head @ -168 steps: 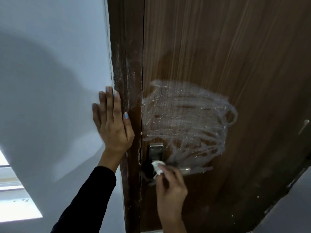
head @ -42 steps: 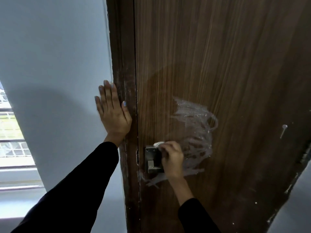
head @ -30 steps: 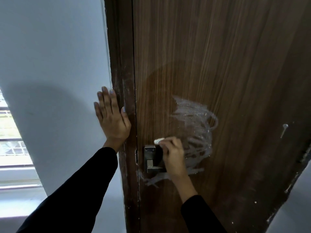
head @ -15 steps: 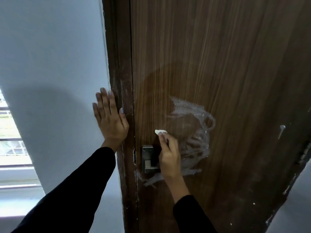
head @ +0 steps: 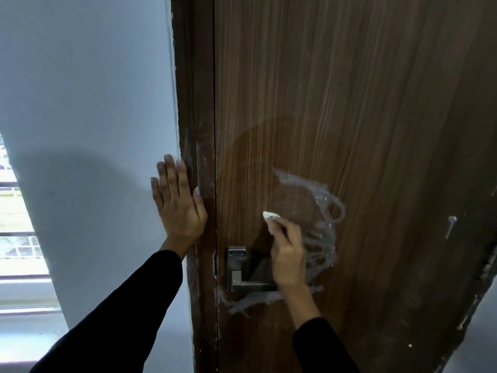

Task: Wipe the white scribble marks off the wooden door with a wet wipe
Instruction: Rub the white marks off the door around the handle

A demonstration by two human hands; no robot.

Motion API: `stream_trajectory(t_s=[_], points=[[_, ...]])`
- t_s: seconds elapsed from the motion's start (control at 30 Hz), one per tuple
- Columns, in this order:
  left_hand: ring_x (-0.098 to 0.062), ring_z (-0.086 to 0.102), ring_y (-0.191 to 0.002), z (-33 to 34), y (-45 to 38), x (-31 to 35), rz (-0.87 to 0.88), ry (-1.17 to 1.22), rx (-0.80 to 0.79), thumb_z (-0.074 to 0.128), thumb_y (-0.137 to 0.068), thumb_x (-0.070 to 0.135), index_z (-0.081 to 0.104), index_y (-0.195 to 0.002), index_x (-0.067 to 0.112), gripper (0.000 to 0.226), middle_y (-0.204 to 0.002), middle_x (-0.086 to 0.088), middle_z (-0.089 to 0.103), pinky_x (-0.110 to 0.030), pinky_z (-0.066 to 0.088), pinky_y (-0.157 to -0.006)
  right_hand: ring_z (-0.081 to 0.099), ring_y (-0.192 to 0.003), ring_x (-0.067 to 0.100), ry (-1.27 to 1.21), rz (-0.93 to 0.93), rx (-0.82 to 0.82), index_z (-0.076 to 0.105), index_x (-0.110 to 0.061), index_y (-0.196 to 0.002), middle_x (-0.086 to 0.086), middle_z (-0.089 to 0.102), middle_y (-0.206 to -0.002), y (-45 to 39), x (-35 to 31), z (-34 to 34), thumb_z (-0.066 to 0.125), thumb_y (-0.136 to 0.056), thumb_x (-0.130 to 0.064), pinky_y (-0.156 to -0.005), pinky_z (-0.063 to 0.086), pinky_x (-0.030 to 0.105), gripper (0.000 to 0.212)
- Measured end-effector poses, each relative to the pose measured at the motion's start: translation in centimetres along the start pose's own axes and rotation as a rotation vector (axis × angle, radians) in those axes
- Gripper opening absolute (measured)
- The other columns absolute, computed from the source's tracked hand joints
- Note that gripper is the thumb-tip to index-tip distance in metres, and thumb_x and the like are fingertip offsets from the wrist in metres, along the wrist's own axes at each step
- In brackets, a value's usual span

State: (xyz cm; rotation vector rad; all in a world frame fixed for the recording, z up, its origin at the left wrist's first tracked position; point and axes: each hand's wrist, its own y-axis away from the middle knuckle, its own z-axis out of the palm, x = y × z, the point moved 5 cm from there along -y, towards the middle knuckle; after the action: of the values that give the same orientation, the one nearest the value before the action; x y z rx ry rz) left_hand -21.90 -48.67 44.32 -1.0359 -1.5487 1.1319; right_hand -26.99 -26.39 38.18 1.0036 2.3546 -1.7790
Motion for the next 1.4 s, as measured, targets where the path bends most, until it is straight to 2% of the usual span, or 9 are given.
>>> stream_trajectory(t_s=[0.17,0.27,0.4,0.5,0.63,0.83,1.1,1.23,1.4], points=[[-0.030,0.007,-0.149,0.1,0.0,0.2,-0.002,0.007,0.006,0.034,-0.096,0.027,0.016,-0.151,0.008,0.061,-0.159,-0.017,0.016,-0.042,0.000,-0.122,0.051,-0.107,0.026,-0.020,0.210,0.460,0.061,0.000,-0.114,0.021,0.054,-0.113,-4.7,1.1,-4.0,0.058,-0.078,0.010,-0.096,0.045,0.037,0.037],[-0.030,0.007,-0.149,0.2,0.0,0.2,-0.006,-0.003,0.001,0.031,-0.097,0.029,0.013,-0.152,0.010,0.061,-0.159,-0.017,0.016,-0.040,0.000,-0.122,0.052,-0.101,0.017,-0.030,0.090,0.301,0.064,-0.005,-0.110,0.015,0.057,-0.111,-4.1,-2.8,-0.8,0.062,-0.086,-0.008,-0.088,0.046,0.028,0.024],[-0.030,0.008,-0.149,0.0,0.0,0.2,0.010,0.004,-0.015,0.032,-0.096,0.029,0.016,-0.152,0.009,0.061,-0.159,-0.017,0.015,-0.041,0.000,-0.121,0.063,-0.081,0.019,0.024,-0.115,-0.022,0.069,-0.002,-0.096,0.011,0.065,-0.094,1.3,-4.6,3.2,0.071,-0.077,0.000,-0.070,0.056,0.028,0.020],[-0.029,0.007,-0.149,0.0,0.1,0.1,0.003,0.015,-0.014,0.031,-0.097,0.029,0.016,-0.151,0.009,0.061,-0.159,-0.017,0.016,-0.041,0.000,-0.121,0.062,-0.069,0.011,-0.080,0.122,-0.001,0.066,-0.011,-0.091,0.000,0.064,-0.081,2.6,-2.7,2.0,0.067,-0.080,-0.005,-0.057,0.050,0.020,0.012],[-0.029,0.008,-0.149,0.0,0.2,0.1,0.003,0.011,-0.010,0.029,-0.098,0.030,0.015,-0.152,0.010,0.060,-0.159,-0.017,0.016,-0.042,0.002,-0.121,0.066,-0.073,0.011,-0.676,0.628,0.212,0.059,-0.019,-0.095,-0.003,0.064,-0.088,1.4,-0.4,-0.3,0.054,-0.088,-0.003,-0.053,0.052,0.016,0.018],[-0.029,0.008,-0.149,-0.1,0.1,0.2,0.007,0.018,-0.013,0.032,-0.097,0.028,0.015,-0.152,0.009,0.060,-0.159,-0.017,0.015,-0.043,0.003,-0.121,0.067,-0.089,0.012,-0.966,0.729,0.175,0.071,-0.006,-0.090,0.007,0.071,-0.095,-0.5,-0.7,-1.2,0.058,-0.085,0.000,-0.067,0.053,0.017,0.015],[-0.031,0.009,-0.148,0.0,0.1,0.2,0.007,0.017,-0.010,0.032,-0.097,0.029,0.018,-0.151,0.008,0.060,-0.158,-0.018,0.017,-0.044,0.003,-0.121,0.061,-0.091,-0.004,-0.518,0.501,0.308,0.053,-0.015,-0.104,-0.017,0.061,-0.093,-2.7,0.0,-4.1,0.066,-0.080,0.002,-0.070,0.044,0.002,0.033],[-0.032,0.010,-0.148,0.0,0.1,0.1,0.014,0.022,-0.003,0.031,-0.098,0.031,0.017,-0.151,0.008,0.059,-0.158,-0.018,0.018,-0.044,0.003,-0.121,0.056,-0.090,0.016,-0.176,0.422,0.437,0.065,-0.004,-0.101,0.011,0.055,-0.107,-3.5,0.9,-4.9,0.066,-0.078,0.007,-0.076,0.048,0.016,0.026],[-0.031,0.010,-0.148,0.1,0.2,0.1,0.007,0.005,0.010,0.034,-0.097,0.029,0.018,-0.151,0.008,0.060,-0.158,-0.018,0.018,-0.044,0.004,-0.121,0.061,-0.094,0.022,-0.061,0.221,0.361,0.066,-0.002,-0.099,0.015,0.063,-0.103,-2.6,-0.9,-2.3,0.062,-0.077,0.008,-0.086,0.049,0.022,0.025]])
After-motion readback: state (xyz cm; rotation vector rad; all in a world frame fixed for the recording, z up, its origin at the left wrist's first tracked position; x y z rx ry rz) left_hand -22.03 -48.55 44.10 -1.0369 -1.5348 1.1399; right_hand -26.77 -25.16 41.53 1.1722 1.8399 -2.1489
